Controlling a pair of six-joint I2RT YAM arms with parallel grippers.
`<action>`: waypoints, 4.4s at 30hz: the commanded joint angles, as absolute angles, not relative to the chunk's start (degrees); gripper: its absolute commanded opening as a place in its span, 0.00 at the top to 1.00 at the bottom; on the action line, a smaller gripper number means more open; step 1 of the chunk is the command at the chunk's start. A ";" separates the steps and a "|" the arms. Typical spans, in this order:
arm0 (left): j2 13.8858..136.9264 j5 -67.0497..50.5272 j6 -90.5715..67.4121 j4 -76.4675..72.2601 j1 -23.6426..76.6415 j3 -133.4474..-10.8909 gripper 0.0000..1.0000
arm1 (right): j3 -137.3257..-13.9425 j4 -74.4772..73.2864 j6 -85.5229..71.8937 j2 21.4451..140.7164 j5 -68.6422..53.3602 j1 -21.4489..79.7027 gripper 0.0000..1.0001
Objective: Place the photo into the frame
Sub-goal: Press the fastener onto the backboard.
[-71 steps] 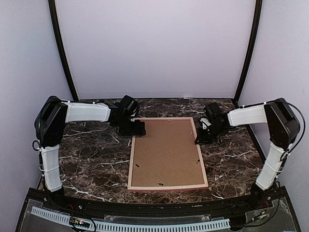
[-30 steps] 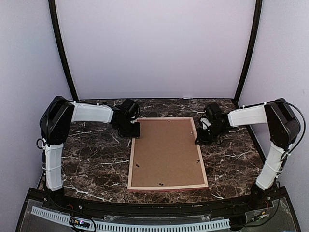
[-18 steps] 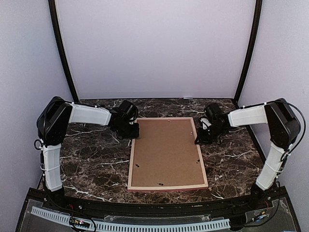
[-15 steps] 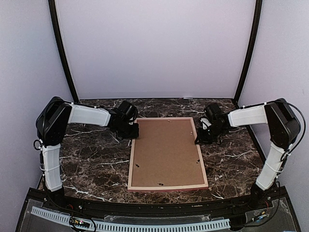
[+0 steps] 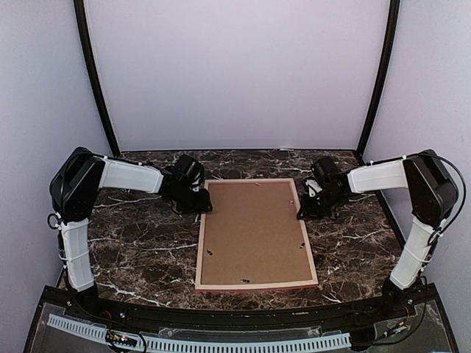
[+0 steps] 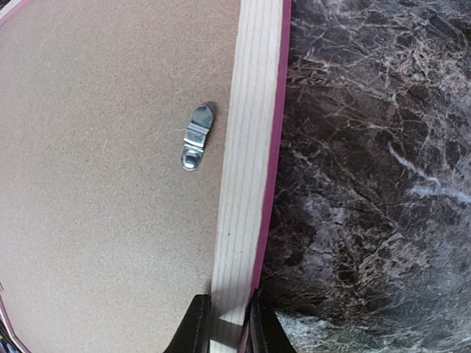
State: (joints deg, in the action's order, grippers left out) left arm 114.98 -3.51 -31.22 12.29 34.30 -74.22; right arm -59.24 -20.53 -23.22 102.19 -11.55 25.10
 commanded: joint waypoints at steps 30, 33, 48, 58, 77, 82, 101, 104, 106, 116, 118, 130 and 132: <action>116.04 -9.10 -32.38 14.26 30.50 -71.60 0.66 | -57.33 -22.08 -21.63 102.73 -11.58 25.12 0.90; 116.23 -7.42 -31.81 14.61 30.57 -71.76 0.68 | -57.33 -22.00 -21.62 102.71 -11.60 25.14 0.90; 116.49 -3.16 -27.70 10.51 30.59 -73.33 0.81 | -57.05 -22.17 -21.21 103.31 -11.16 25.13 0.90; 116.55 -3.23 -23.46 7.79 30.58 -75.81 0.56 | -57.88 -22.70 -20.63 103.91 -10.91 25.13 0.91; 116.40 -4.54 -18.83 12.85 30.59 -76.64 0.44 | -58.81 -22.85 -20.05 105.22 -11.45 25.14 0.91; 113.12 -8.03 -20.10 11.16 30.59 -74.51 0.38 | -58.31 -22.52 -20.38 105.23 -11.58 25.11 0.91; 95.24 -4.09 -28.94 19.75 42.92 -59.15 0.22 | -57.57 -21.41 -21.09 104.76 -11.41 25.12 0.92; 94.67 -3.17 -31.76 20.33 45.79 -57.65 0.21 | -57.20 -21.22 -21.17 104.47 -11.54 25.13 0.91; 94.97 -2.15 -32.94 21.46 46.88 -57.20 0.21 | -56.77 -21.12 -21.18 104.21 -11.51 25.14 0.92; 98.62 -0.67 -34.63 22.60 49.24 -57.68 0.28 | -56.34 -21.12 -21.18 103.71 -11.60 25.14 0.92; 98.95 -0.70 -34.51 22.49 49.48 -57.81 0.30 | -56.33 -21.09 -21.18 103.71 -11.55 25.12 0.92; 100.45 1.52 -34.72 23.56 50.05 -57.61 0.42 | -56.15 -21.22 -21.10 103.38 -11.68 25.13 0.92; 100.10 1.64 -34.72 23.84 50.04 -57.34 0.47 | -56.04 -21.16 -21.09 103.37 -11.64 25.14 0.92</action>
